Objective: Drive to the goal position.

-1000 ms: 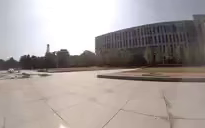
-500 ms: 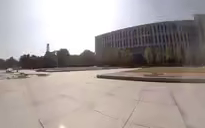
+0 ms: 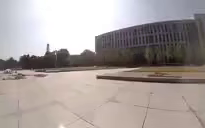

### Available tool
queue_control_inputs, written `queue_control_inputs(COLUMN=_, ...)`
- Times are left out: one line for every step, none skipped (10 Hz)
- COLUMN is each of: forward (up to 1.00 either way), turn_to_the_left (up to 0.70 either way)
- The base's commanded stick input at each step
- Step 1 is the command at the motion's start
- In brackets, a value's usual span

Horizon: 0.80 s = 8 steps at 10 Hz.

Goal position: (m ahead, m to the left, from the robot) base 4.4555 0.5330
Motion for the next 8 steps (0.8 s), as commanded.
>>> queue_control_inputs(forward=0.70, turn_to_the_left=0.00)
queue_control_inputs(forward=0.70, turn_to_the_left=0.00)
queue_control_inputs(forward=0.70, turn_to_the_left=0.00)
queue_control_inputs(forward=0.70, turn_to_the_left=0.00)
queue_control_inputs(forward=0.70, turn_to_the_left=0.00)
queue_control_inputs(forward=0.70, turn_to_the_left=0.00)
queue_control_inputs(forward=0.70, turn_to_the_left=0.00)
queue_control_inputs(forward=0.70, turn_to_the_left=0.00)
